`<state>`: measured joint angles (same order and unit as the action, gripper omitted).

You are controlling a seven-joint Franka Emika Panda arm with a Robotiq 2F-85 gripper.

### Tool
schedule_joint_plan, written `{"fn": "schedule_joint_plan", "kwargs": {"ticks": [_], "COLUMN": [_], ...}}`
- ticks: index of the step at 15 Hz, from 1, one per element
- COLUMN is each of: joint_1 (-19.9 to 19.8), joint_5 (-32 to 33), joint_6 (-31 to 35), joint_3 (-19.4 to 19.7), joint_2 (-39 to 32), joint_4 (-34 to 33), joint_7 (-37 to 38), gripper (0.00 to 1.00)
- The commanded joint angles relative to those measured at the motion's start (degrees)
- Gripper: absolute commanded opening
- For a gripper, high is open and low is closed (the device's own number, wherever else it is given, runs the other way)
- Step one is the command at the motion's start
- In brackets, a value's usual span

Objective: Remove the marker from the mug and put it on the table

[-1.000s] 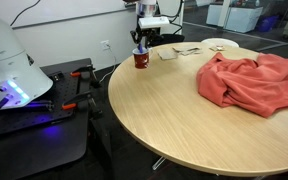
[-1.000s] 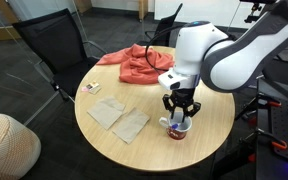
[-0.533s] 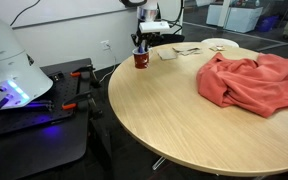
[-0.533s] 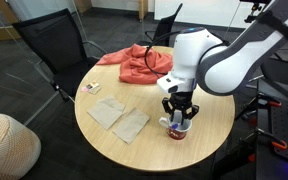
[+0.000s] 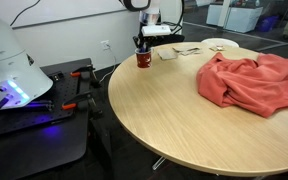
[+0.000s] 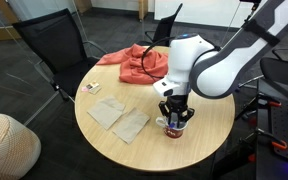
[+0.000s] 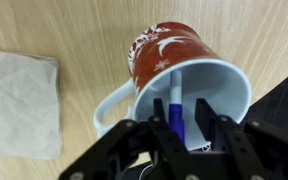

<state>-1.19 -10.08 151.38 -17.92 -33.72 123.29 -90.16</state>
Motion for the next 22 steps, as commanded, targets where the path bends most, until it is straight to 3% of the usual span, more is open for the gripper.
{"fn": "schedule_joint_plan", "kwargs": {"ticks": [1, 2, 3, 13, 22], "joint_1": [-1.66, -1.82, -1.98, -2.39, -3.79], "joint_5": [0.98, 1.07, 1.14, 0.70, -1.67], "joint_6": [-1.11, -1.16, -1.00, 3.23, 9.28], "joint_3": [-1.62, -1.77, -1.85, -2.75, -6.60], "joint_2": [-2.85, -3.22, -3.40, 1.98, 12.60], "joint_4": [-3.00, -3.24, -3.20, 2.72, 12.48], "joint_7": [-1.27, -1.23, -1.13, -0.18, -0.04], "gripper": [0.08, 0.00, 0.00, 0.04, 0.04]}}
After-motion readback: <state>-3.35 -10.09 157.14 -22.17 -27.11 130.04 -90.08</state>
